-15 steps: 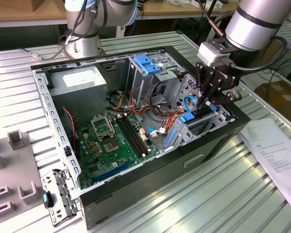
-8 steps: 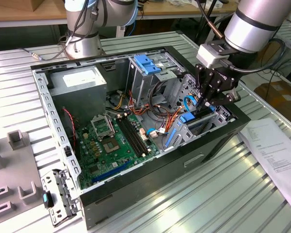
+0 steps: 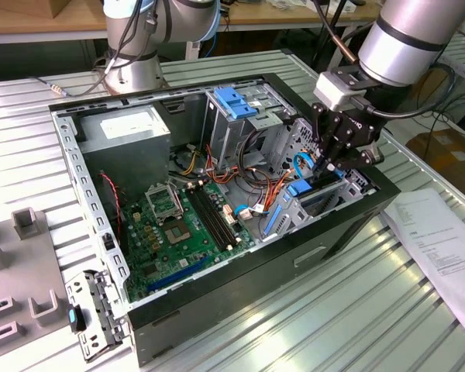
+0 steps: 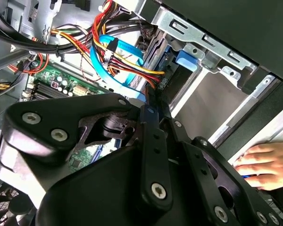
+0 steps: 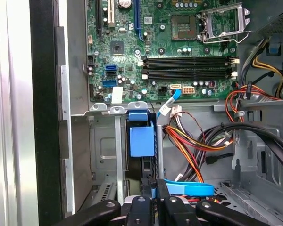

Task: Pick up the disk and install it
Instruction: 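Insert the second disk wire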

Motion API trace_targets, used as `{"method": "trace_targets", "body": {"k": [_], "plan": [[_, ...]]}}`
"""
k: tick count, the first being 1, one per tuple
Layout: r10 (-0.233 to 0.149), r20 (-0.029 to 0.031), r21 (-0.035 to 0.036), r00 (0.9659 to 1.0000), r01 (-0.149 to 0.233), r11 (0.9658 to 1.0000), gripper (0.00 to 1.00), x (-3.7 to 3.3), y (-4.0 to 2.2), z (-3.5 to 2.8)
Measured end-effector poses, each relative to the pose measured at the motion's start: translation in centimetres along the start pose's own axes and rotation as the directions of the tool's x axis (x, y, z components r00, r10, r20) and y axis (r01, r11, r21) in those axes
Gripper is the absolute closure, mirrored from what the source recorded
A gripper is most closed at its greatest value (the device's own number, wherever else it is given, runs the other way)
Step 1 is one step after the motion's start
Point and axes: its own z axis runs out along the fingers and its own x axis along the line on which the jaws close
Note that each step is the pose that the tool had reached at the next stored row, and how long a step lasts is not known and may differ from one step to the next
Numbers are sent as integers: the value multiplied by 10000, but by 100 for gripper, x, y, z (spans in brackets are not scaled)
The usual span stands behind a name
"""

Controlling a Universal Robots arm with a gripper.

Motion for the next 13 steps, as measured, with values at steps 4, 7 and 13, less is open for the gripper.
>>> {"method": "trace_targets", "body": {"k": [4,7,13], "plan": [[0,41,-3,10000,0,10000,84,38,-2,86],[0,-1,-2,10000,0,10000,84,51,-2,70],[-1,48,6,10000,1,10000,76,42,-2,-87]]}}
